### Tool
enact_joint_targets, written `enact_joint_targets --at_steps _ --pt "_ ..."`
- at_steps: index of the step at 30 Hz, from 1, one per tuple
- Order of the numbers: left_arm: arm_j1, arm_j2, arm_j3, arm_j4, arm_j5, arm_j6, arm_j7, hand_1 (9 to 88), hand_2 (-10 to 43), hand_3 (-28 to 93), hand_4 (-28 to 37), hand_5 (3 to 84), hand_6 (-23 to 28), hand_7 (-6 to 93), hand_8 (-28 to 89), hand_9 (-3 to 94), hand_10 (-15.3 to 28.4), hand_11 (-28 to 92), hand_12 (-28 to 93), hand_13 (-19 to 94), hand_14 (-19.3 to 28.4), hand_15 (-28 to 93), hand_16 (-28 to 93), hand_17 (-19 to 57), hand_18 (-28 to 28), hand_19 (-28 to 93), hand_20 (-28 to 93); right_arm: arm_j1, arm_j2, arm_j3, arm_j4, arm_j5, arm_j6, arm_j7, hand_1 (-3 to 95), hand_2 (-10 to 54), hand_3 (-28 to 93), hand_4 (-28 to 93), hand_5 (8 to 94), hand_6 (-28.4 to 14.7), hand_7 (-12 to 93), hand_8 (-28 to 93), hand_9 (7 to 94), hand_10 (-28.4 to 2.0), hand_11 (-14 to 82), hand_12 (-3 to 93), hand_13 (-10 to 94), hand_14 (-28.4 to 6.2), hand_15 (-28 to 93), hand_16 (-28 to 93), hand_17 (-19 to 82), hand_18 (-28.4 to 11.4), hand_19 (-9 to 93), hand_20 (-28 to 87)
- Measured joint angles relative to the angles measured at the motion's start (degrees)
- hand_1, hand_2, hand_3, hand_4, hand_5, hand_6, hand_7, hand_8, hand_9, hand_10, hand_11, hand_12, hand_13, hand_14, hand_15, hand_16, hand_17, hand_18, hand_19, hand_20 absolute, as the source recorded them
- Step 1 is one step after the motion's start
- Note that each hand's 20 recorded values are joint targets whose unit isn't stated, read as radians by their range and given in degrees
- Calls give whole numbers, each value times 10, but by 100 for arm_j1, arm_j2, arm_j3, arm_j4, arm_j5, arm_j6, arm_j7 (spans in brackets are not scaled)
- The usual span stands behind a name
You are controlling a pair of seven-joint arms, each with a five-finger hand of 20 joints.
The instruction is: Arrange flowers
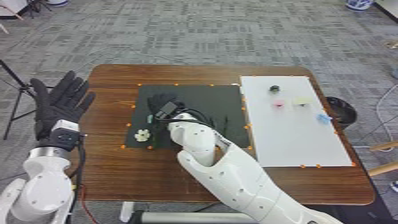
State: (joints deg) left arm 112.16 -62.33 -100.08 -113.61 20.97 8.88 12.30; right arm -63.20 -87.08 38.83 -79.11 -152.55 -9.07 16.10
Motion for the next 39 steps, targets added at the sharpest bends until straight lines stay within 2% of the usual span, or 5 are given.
enact_joint_targets --at_steps 13,17,20,33,39 --pt "56 -4 -20 -17 0 -7 68 390 222 304 -283 430 79 104 -98 333 144 242 26 233 133 274 -113 -88 147 425 31 17 1 19 2 -1 -60 41 488 -95 752 -283 653 -19 159 -126 628 -127 130 147 612 -100 494 297 281 -210 745 308" --pt "62 -4 -19 -17 1 -7 81 387 220 311 -283 428 80 100 -96 332 144 238 26 234 132 270 -111 -88 147 419 32 24 1 47 4 6 -83 34 579 -2 644 -282 706 -3 167 -34 675 -101 127 161 635 -79 454 358 285 -199 736 314" --pt "61 -4 -14 -17 2 -12 84 384 219 318 -283 427 81 95 -94 331 143 227 27 233 133 256 -108 -88 147 411 35 34 3 34 25 5 -1 30 596 11 627 -283 726 7 176 -22 698 -94 111 197 644 -76 447 372 289 -196 734 324" --pt "49 -4 9 -17 2 -13 89 334 205 440 -283 423 83 83 -86 324 142 189 46 230 132 205 -74 -88 144 384 55 95 25 -7 118 4 481 45 586 -82 671 -283 705 13 257 -42 755 -73 75 287 653 -55 430 413 301 -197 737 332" --pt "51 -12 1 -17 7 -15 89 332 204 447 -283 421 85 73 -84 320 143 172 49 227 132 183 -65 -85 143 371 57 104 37 -9 122 25 503 61 543 -94 707 -283 651 1 229 -57 681 -90 145 208 633 -62 453 393 295 -200 737 326"
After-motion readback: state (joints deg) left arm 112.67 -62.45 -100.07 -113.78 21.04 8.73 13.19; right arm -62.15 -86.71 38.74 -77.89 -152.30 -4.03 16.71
